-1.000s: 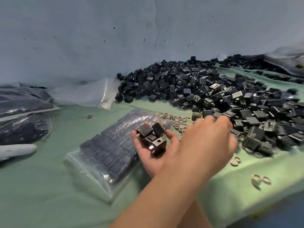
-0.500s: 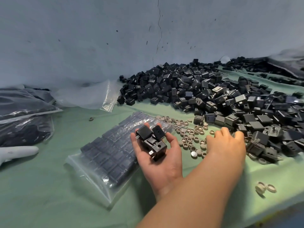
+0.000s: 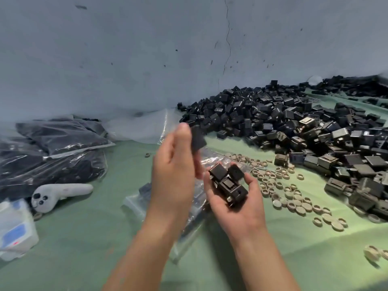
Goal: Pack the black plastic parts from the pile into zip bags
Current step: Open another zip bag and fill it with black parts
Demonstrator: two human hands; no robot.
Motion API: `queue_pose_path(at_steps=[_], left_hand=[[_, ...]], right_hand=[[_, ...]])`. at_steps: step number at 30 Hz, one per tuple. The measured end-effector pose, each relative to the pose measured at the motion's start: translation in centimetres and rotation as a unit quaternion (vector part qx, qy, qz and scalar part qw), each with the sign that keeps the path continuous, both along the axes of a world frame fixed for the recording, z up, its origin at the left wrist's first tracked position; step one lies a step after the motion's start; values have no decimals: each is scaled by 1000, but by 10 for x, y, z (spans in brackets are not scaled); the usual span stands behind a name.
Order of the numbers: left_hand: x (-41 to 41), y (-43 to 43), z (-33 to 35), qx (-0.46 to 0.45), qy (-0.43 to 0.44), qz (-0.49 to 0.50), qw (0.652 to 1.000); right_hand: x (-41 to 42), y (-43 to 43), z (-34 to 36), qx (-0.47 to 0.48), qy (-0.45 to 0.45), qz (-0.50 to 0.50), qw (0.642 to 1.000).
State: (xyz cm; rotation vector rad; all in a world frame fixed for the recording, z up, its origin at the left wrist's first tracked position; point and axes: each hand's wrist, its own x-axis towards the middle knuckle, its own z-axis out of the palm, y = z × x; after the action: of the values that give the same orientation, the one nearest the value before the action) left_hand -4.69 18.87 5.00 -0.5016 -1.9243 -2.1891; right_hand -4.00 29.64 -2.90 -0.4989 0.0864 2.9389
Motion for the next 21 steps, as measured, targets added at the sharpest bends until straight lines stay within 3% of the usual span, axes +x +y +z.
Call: queue_pose_path(at_steps=[3,6,12,17,21], left_hand=[[-14,-70,-31,58,-147,122,980],[-10,-107,-68,68,-234,205,948],[-9,-120,-97,37,-329,189,924],[2,-136,-109,-150,-270,171,935],[14,-141,-110,-381,-164,198,888]], right_hand=[[4,0,3,7,10,-5,1000],[4,-1,2,7,21,-13,1000],[11,-7,-4,17,17,-10,1000],[15,-7,-13,9,14,-24,1000],[22,-8,-22,14,10,-40,999]])
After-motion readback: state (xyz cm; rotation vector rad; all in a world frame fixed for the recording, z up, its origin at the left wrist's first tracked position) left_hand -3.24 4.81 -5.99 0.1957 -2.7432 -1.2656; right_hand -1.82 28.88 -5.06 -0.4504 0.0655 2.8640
